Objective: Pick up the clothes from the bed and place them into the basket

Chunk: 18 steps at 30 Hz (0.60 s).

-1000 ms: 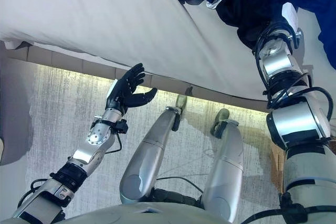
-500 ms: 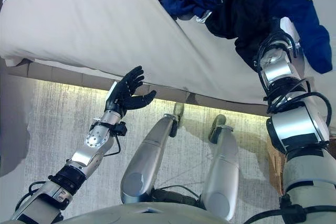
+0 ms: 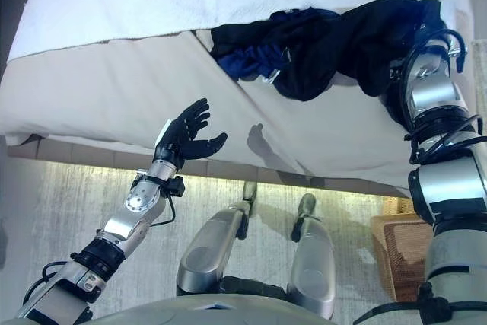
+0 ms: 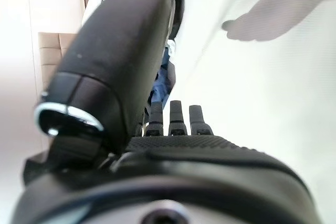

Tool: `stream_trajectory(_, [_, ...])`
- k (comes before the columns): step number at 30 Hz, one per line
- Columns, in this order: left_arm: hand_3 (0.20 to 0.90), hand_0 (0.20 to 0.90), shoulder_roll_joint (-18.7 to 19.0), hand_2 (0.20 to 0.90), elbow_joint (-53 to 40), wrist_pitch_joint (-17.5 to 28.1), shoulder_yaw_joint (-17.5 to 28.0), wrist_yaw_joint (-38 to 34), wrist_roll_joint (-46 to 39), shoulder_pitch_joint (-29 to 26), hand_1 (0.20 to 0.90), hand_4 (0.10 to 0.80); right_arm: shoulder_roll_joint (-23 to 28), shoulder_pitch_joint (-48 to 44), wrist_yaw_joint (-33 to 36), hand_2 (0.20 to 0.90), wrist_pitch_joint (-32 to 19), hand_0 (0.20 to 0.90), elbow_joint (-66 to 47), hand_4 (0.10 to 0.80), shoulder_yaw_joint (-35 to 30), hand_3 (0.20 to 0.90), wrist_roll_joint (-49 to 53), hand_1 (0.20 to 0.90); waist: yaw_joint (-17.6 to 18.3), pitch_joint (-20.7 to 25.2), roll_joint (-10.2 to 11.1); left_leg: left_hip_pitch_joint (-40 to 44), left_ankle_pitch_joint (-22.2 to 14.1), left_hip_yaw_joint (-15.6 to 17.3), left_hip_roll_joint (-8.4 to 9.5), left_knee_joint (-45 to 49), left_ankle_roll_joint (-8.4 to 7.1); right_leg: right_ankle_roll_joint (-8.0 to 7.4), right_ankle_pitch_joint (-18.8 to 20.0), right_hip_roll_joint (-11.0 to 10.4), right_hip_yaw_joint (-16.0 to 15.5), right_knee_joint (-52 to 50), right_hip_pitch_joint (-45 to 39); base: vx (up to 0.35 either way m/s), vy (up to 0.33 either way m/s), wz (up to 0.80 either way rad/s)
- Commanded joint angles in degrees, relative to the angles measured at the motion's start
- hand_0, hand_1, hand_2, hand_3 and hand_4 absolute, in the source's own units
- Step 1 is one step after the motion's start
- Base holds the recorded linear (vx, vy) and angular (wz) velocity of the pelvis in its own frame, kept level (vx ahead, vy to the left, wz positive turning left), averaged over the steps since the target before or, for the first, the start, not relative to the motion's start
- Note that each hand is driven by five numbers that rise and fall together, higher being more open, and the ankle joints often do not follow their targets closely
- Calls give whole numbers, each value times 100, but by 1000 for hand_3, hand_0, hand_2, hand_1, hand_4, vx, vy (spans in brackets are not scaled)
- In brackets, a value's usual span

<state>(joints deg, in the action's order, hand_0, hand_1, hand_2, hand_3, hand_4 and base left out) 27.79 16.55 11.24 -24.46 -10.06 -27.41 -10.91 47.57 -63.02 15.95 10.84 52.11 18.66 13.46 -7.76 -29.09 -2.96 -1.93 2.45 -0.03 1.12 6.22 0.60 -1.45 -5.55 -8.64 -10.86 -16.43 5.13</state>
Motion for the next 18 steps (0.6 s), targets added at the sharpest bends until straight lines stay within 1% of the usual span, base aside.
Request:
stream_trajectory(1, [900, 900, 58, 900, 178, 117, 11, 263, 188, 486, 900, 800, 753, -386, 332, 300, -785, 300, -589, 100, 315, 200, 109, 300, 115, 1704, 440, -174, -1032, 104, -115, 904, -181, -10, 141, 40, 65, 631, -438, 172, 42, -7])
stream_trajectory(3, [900, 900, 62, 900, 336, 132, 5, 459, 357, 632, 900, 800, 925, -381, 351, 300, -822, 300, -735, 100, 234, 200, 92, 300, 176, 1790, 453, -95, -1197, 150, -74, 1045, -164, -38, 179, 13, 137, 703, -556, 143, 69, -10])
stream_trajectory(5, [900, 900, 87, 900, 461, 132, -19, 581, 426, 720, 900, 800, 1001, -344, 419, 300, -829, 300, -870, 100, 177, 200, 57, 300, 233, 1846, 456, 26, -1247, 215, -42, 995, -145, -145, 326, -20, 222, 880, -632, 100, 72, -18])
stream_trajectory(6, [900, 900, 124, 900, 562, 128, -35, 713, 403, 776, 900, 800, 1045, -336, 525, 300, -759, 300, -1043, 100, 135, 200, 13, 300, 310, 1905, 454, 153, -1193, 292, -11, 790, -137, -293, 566, -51, 300, 1117, -647, 30, 62, -18])
stream_trajectory(7, [900, 900, 138, 900, 577, 116, -31, 728, 384, 788, 900, 800, 1057, -332, 569, 300, -752, 300, -1156, 100, 100, 200, 22, 300, 341, 1932, 447, 245, -1105, 361, 0, 579, -138, -392, 753, -73, 307, 1297, -646, -21, 52, -15])
stream_trajectory(8, [900, 900, 159, 900, 568, 93, -17, 701, 412, 793, 900, 800, 1051, -329, 618, 300, -761, 300, -1267, 100, 44, 200, 19, 300, 363, 1949, 434, 351, -1008, 451, 0, 350, -142, -497, 955, -117, 235, 1434, -601, -48, 17, -14])
stream_trajectory(10, [900, 900, 193, 900, 567, 64, -6, 590, 474, 774, 900, 800, 1020, -339, 687, 300, -748, 300, -1407, 100, -27, 200, -44, 300, 384, 1945, 403, 499, -918, 549, -29, 66, -131, -571, 1122, -173, 167, 1372, -433, -124, 16, -43])
stream_trajectory(11, [900, 900, 255, 900, 568, 29, 32, 473, 443, 719, 900, 800, 1010, -396, 727, 300, -705, 300, -1511, 100, -33, 200, -23, 300, 404, 1939, 361, 574, -833, 688, -110, -110, -99, -597, 1127, -201, 67, 1114, -287, -233, 23, -56])
stream_trajectory(12, [900, 900, 315, 900, 564, 0, 103, 415, 396, 680, 900, 800, 1017, -468, 768, 300, -724, 300, -1525, 100, -3, 200, 40, 300, 362, 1960, 325, 551, -734, 849, -209, -180, -79, -555, 894, -181, -103, 880, -307, -259, -24, -52])
stream_trajectory(13, [900, 900, 359, 900, 552, -34, 158, 355, 358, 632, 900, 800, 1026, -545, 783, 300, -816, 300, -1468, 100, 32, 200, 70, 300, 311, 1980, 330, 504, -693, 938, -257, -177, -71, -516, 721, -159, -236, 806, -397, -221, -86, -44])
stream_trajectory(14, [900, 900, 398, 900, 541, -99, 193, 309, 302, 572, 900, 800, 1061, -579, 794, 300, -838, 300, -1485, 100, 49, 200, 89, 300, 284, 2018, 367, 465, -685, 960, -267, -143, -84, -507, 706, -148, -305, 915, -491, -165, -131, -69])
stream_trajectory(16, [900, 900, 389, 900, 609, -159, 208, 277, 285, 496, 900, 800, 1212, -600, 840, 300, -784, 300, -1586, 100, 104, 200, 141, 300, 319, 2070, 433, 421, -618, 918, -285, -171, -121, -527, 824, -94, -299, 1039, -478, -72, -115, -70])
stream_trajectory(17, [900, 900, 322, 900, 772, -215, 183, 229, 237, 414, 900, 800, 1333, -624, 856, 300, -712, 300, -1660, 100, 150, 200, 146, 300, 393, 2101, 473, 494, -577, 903, -349, -251, -156, -500, 769, -23, -250, 1070, -501, -20, -74, -32])
stream_trajectory(18, [900, 900, 319, 900, 775, -213, 182, 229, 237, 411, 900, 800, 1335, -629, 856, 300, -712, 300, -1658, 100, 154, 200, 147, 300, 392, 2096, 471, 500, -575, 904, -350, -255, -157, -499, 770, -22, -250, 1071, -505, 3, -86, -12])
